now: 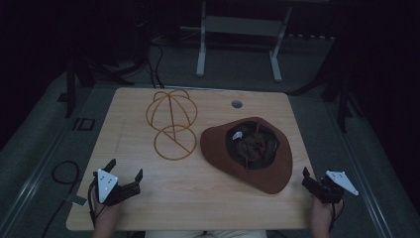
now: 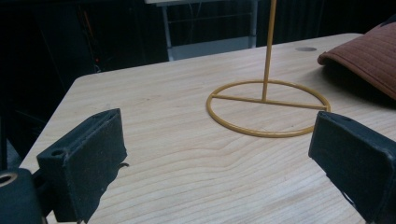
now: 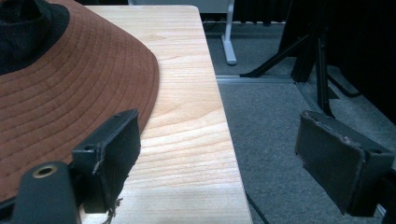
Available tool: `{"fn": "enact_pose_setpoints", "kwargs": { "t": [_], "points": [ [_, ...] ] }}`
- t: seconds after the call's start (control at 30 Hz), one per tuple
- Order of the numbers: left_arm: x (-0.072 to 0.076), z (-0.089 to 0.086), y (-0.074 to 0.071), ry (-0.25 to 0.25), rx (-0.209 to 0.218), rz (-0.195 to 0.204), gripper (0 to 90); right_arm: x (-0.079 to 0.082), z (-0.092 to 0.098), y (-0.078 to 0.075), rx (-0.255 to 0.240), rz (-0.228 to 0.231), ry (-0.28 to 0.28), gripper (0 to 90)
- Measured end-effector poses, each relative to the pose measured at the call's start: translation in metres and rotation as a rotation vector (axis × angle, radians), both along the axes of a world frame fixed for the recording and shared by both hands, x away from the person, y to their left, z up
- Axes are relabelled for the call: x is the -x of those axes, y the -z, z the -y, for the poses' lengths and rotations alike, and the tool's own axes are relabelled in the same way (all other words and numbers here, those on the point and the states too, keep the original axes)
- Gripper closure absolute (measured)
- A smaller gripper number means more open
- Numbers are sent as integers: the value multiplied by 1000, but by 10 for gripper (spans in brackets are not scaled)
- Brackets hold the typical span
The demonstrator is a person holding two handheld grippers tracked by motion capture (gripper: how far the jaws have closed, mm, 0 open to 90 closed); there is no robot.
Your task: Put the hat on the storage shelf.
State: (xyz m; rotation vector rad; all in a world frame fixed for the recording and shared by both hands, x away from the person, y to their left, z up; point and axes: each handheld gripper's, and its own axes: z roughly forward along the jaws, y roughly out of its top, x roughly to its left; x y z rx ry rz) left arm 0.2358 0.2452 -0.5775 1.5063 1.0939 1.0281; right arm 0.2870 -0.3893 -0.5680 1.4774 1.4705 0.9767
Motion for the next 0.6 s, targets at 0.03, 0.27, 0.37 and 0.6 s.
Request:
{"fn": "enact_pose_setpoints", "kwargs": {
  "t": [0.03, 0.27, 0.37, 0.6],
  "points": [
    [0, 0, 0, 0, 0, 0, 43, 0, 0, 0, -2, -2, -3, 140],
    [1, -2, -1, 2, 23, 7, 42, 4, -3, -9, -40, -27, -40, 140],
    [1, -2, -2, 11, 33, 1, 43, 6, -13, -22, -36, -34, -78, 140],
    [3, 1, -3, 48, 58, -9, 43, -3, -39, -53, -23, -42, -188, 135]
  ]
}}
